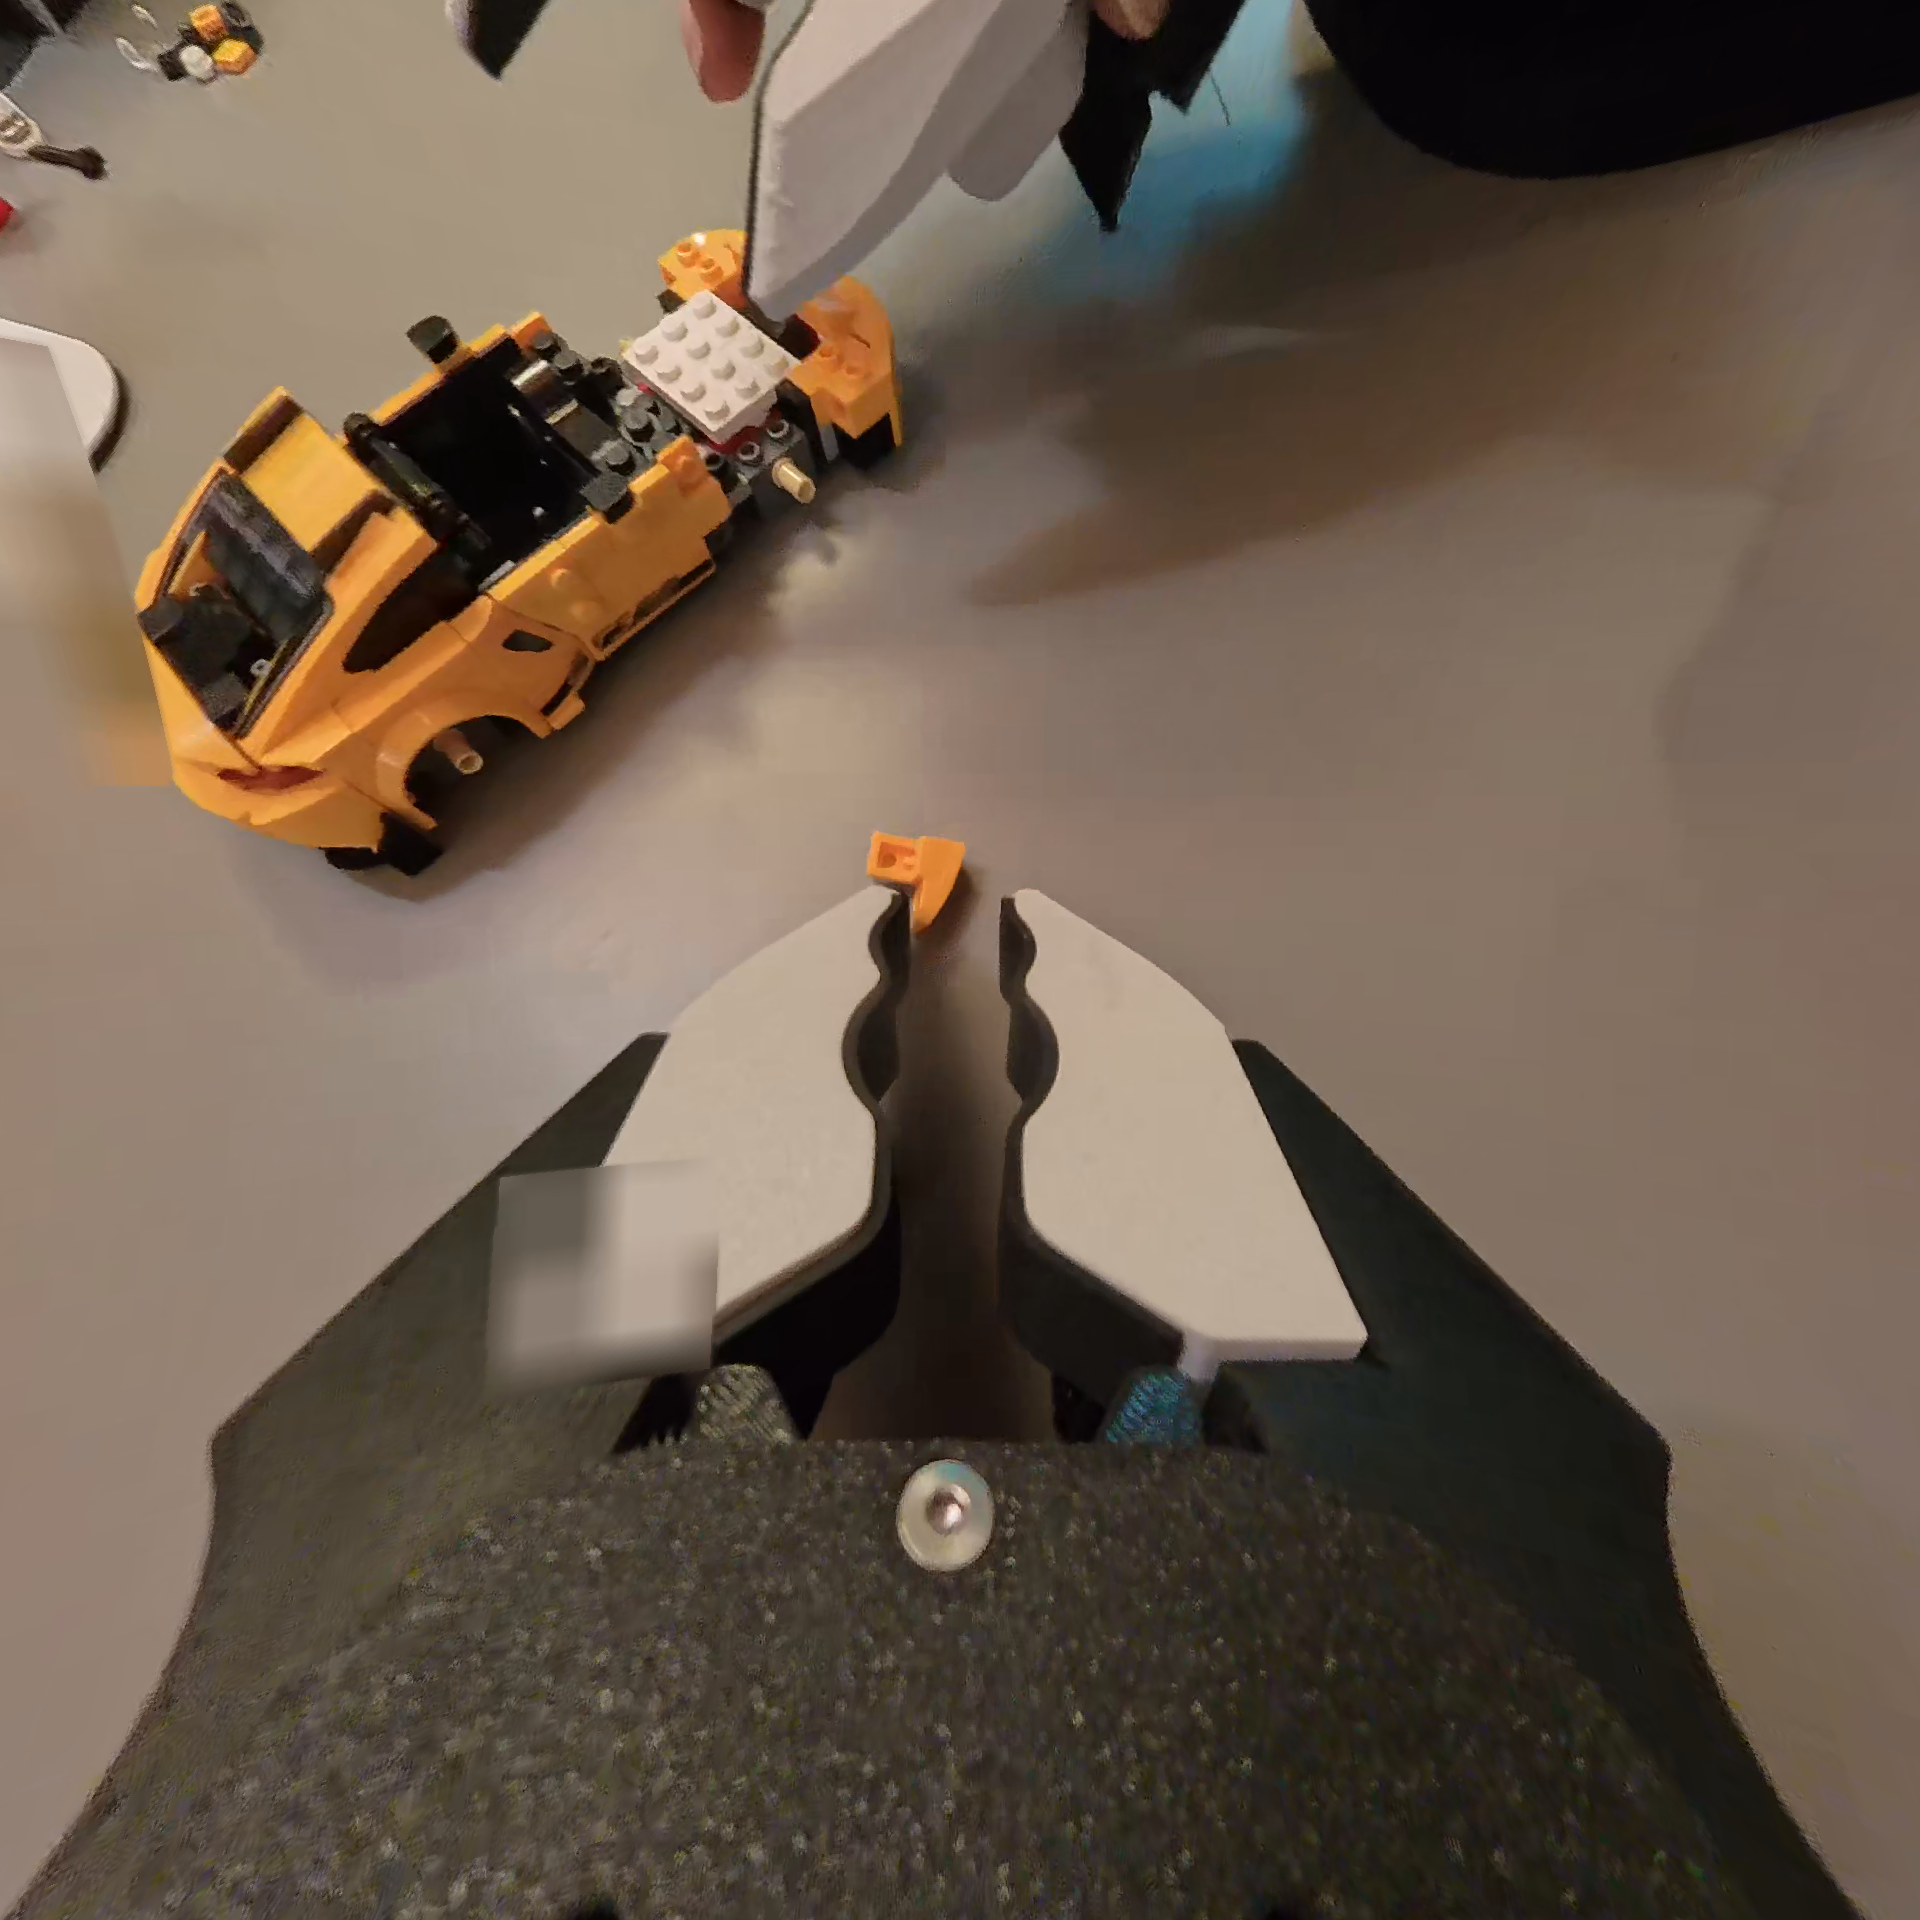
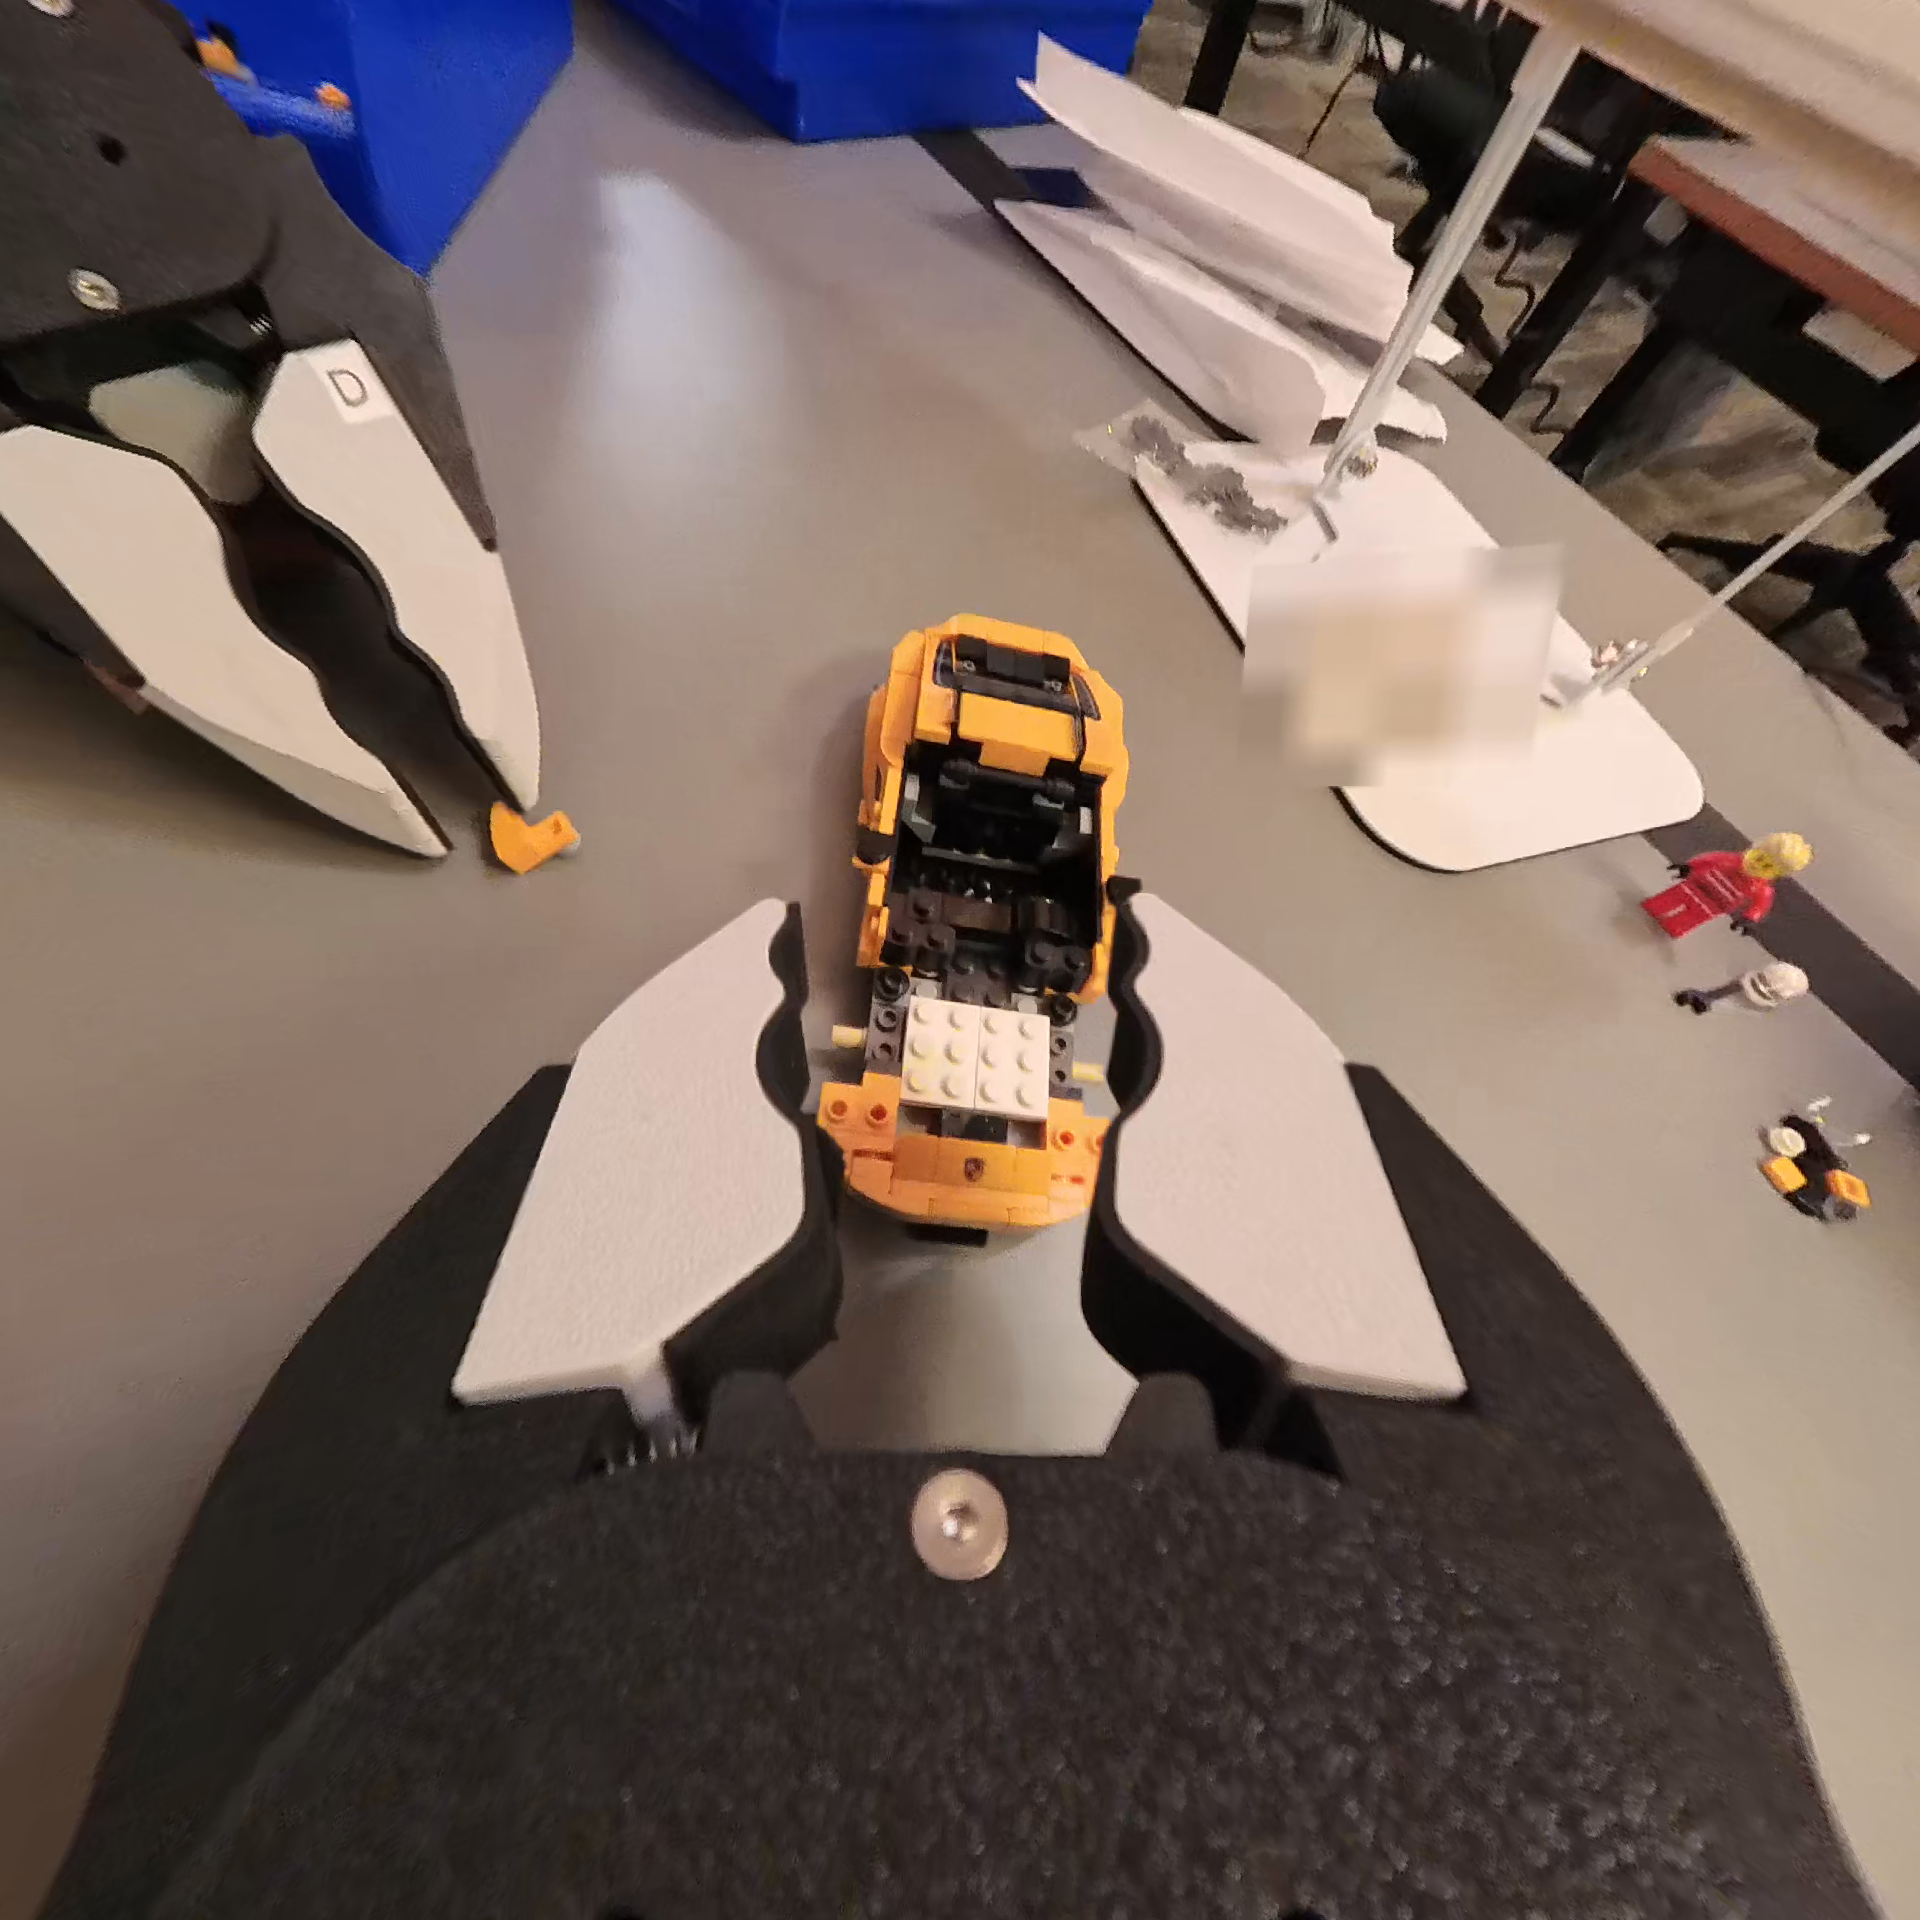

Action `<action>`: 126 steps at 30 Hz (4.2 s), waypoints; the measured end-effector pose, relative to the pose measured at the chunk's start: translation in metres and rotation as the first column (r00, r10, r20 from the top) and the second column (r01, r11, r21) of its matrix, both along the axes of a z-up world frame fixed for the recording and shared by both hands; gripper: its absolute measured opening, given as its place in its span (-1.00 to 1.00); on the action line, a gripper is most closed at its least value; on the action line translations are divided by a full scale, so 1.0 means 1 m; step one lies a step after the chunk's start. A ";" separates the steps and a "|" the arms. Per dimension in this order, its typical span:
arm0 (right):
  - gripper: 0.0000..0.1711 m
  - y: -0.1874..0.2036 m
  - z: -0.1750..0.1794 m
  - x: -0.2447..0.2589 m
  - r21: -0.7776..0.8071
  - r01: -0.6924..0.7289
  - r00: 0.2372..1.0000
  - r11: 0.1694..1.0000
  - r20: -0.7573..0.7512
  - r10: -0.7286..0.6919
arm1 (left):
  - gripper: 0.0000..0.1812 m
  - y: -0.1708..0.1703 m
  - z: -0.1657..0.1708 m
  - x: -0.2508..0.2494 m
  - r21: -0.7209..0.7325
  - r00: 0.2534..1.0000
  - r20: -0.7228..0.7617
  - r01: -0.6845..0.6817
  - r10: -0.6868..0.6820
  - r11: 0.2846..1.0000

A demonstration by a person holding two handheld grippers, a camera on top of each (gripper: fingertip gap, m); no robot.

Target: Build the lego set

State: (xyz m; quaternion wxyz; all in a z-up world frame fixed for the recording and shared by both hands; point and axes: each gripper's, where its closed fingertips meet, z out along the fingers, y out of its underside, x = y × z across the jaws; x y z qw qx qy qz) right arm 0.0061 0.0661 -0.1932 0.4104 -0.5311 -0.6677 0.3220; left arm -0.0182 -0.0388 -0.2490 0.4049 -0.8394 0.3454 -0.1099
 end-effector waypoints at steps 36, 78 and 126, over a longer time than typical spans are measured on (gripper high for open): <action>-0.27 -0.039 -0.052 0.013 -0.002 -0.209 0.942 0.978 0.268 0.202 | -0.95 -0.006 0.034 0.018 0.025 0.965 0.261 0.036 -0.041 0.999; -0.68 -0.131 -0.021 0.020 0.107 -0.580 0.815 0.808 0.100 0.571 | -0.95 -0.028 0.034 0.047 -0.049 0.914 0.367 0.204 -0.172 0.978; -0.88 -0.129 -0.001 0.015 0.059 -0.576 0.815 0.815 -0.028 0.579 | -0.89 -0.022 0.066 0.048 0.107 0.868 0.448 0.183 -0.212 0.977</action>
